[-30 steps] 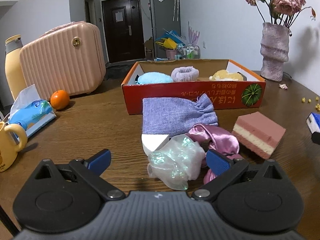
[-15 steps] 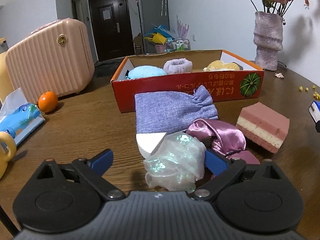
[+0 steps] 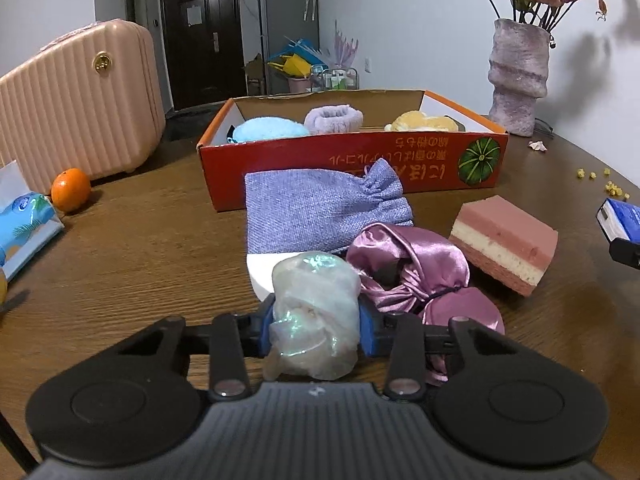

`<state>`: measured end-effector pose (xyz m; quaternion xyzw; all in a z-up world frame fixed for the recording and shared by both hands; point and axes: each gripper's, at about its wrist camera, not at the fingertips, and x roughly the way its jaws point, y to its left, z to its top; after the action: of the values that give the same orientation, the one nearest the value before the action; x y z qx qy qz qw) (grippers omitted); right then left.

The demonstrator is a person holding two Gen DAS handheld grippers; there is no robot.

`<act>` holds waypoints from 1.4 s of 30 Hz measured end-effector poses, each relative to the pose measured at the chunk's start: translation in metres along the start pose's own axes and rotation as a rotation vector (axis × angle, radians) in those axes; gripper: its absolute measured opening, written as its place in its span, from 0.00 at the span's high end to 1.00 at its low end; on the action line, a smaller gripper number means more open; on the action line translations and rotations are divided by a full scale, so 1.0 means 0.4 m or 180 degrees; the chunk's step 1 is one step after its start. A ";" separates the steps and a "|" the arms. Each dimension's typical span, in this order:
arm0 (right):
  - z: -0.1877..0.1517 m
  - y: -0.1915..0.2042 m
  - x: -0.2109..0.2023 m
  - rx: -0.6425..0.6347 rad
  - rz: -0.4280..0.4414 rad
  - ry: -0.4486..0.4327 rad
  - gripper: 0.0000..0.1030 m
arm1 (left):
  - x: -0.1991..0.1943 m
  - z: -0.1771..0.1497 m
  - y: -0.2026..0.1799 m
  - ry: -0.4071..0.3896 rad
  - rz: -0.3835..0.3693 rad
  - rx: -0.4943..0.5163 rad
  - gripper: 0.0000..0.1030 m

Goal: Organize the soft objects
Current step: 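Lift the plastic bag with the left tool while the right tool carries the tissue pack toward the box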

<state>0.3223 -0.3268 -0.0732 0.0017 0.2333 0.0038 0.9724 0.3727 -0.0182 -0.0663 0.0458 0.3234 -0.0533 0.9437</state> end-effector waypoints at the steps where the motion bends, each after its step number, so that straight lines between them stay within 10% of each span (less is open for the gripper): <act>1: 0.000 0.001 0.000 -0.0005 -0.0003 -0.0001 0.25 | -0.002 0.000 -0.001 -0.0013 0.0013 0.0003 0.61; 42: 0.071 0.194 -0.048 -0.0104 0.0515 -0.0531 0.25 | -0.155 0.082 0.044 -0.0725 0.0230 -0.0388 0.61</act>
<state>0.3175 -0.2493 -0.0389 0.0049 0.1505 0.0859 0.9849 0.3462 -0.0005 -0.0017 -0.0064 0.2149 -0.0043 0.9766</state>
